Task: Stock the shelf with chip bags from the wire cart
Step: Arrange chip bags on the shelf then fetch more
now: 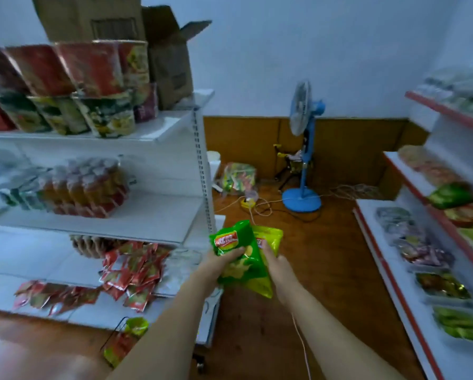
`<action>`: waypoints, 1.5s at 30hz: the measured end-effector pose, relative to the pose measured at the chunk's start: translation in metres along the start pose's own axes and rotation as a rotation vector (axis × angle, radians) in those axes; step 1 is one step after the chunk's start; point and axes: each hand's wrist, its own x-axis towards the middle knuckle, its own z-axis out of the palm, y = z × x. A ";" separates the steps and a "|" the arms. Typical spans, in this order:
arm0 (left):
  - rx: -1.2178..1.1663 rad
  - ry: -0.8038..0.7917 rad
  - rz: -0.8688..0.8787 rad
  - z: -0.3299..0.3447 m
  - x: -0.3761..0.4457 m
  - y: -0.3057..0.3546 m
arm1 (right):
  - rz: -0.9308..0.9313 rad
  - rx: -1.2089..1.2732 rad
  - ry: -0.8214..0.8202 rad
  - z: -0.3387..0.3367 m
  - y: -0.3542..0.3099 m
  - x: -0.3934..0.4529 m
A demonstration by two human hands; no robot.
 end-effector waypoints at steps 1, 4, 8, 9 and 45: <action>0.038 -0.032 0.014 0.032 0.004 0.005 | 0.011 -0.004 0.076 -0.031 -0.002 0.001; 0.172 -0.115 0.069 0.136 0.024 0.019 | -0.006 -0.026 0.308 -0.137 -0.010 0.004; 0.306 -0.316 0.116 0.288 0.048 0.026 | -0.003 0.020 0.436 -0.284 -0.015 0.005; 0.334 -0.384 0.104 0.326 0.049 0.025 | 0.034 0.035 0.446 -0.316 -0.016 0.005; 0.764 -1.129 0.236 0.820 0.383 0.101 | 0.201 0.371 1.145 -0.686 -0.064 0.285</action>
